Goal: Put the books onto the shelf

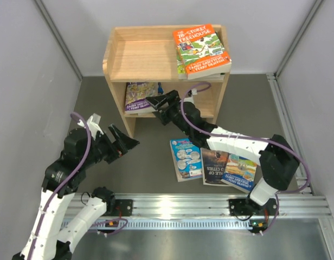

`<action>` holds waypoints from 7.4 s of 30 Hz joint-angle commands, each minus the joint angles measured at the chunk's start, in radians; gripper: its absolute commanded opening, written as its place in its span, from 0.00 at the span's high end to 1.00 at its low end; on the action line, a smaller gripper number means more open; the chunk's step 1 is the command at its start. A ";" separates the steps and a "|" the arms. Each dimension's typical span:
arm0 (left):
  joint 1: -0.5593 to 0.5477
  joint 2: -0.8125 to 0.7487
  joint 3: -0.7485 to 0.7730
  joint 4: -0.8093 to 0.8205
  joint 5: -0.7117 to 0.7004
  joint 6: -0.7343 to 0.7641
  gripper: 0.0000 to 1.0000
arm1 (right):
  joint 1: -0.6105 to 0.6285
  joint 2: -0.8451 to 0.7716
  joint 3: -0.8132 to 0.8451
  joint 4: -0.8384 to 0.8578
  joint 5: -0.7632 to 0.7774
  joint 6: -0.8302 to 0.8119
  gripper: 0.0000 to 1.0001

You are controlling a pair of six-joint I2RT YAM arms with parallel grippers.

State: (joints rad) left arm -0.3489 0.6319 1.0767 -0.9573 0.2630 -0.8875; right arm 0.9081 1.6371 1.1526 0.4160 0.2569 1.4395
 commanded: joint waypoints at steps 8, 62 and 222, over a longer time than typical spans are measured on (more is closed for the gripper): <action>-0.004 -0.023 -0.040 0.042 -0.013 -0.004 0.11 | -0.005 -0.264 -0.048 -0.216 -0.094 -0.178 0.14; -0.002 -0.129 -0.118 -0.026 0.001 -0.056 0.12 | -0.058 0.076 0.045 -0.137 0.317 0.056 1.00; -0.622 0.184 -0.613 1.453 -0.441 -0.817 0.18 | 0.239 -0.836 -0.890 0.958 -0.034 0.217 1.00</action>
State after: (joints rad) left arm -0.9596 0.8276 0.4164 0.4244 -0.1574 -1.7275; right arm 1.1091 0.8021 0.2222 1.0492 0.2672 1.6329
